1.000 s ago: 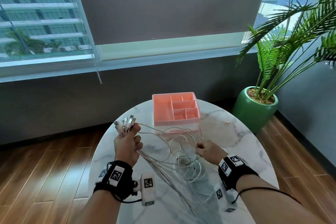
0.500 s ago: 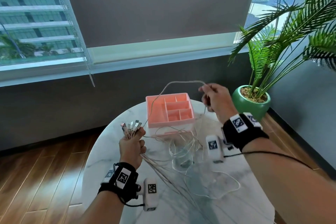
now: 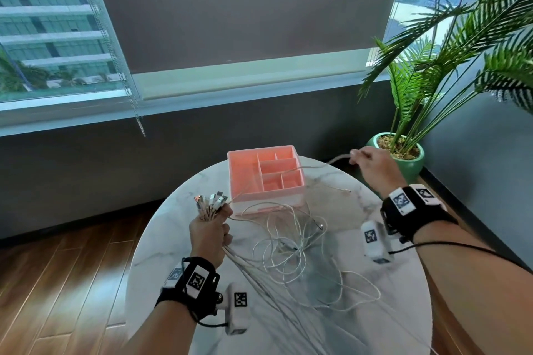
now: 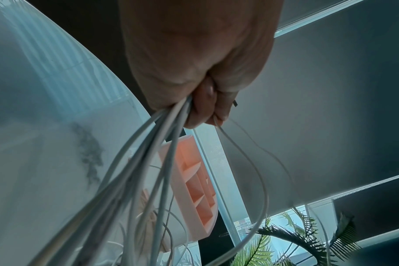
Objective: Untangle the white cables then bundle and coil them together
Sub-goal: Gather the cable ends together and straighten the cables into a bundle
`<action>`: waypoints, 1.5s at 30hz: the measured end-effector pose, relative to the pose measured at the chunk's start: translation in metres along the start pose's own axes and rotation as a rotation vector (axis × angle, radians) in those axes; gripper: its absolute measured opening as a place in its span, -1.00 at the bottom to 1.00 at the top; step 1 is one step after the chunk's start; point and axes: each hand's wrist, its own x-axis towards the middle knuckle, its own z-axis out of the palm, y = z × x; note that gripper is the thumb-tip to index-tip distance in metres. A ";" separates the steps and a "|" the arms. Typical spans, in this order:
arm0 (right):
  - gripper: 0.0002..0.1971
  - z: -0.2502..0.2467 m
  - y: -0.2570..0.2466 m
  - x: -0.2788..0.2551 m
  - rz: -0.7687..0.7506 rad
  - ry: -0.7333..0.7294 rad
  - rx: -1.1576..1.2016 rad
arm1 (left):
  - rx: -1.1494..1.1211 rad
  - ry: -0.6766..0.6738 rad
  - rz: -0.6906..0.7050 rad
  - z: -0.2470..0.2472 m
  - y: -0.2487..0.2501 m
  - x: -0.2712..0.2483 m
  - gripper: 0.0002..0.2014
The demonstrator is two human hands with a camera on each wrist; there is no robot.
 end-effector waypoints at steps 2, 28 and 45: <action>-0.75 -0.018 0.025 0.002 -0.025 0.055 -0.127 | 0.008 -0.001 -0.008 0.000 0.000 0.001 -0.88; -0.72 0.126 -0.004 -0.142 -0.124 -1.037 0.068 | -0.308 -0.142 -0.011 0.045 0.011 -0.008 -0.63; -0.56 -0.031 0.180 -0.085 0.300 -0.604 -0.154 | -0.267 0.048 -0.088 0.017 -0.021 0.006 -0.61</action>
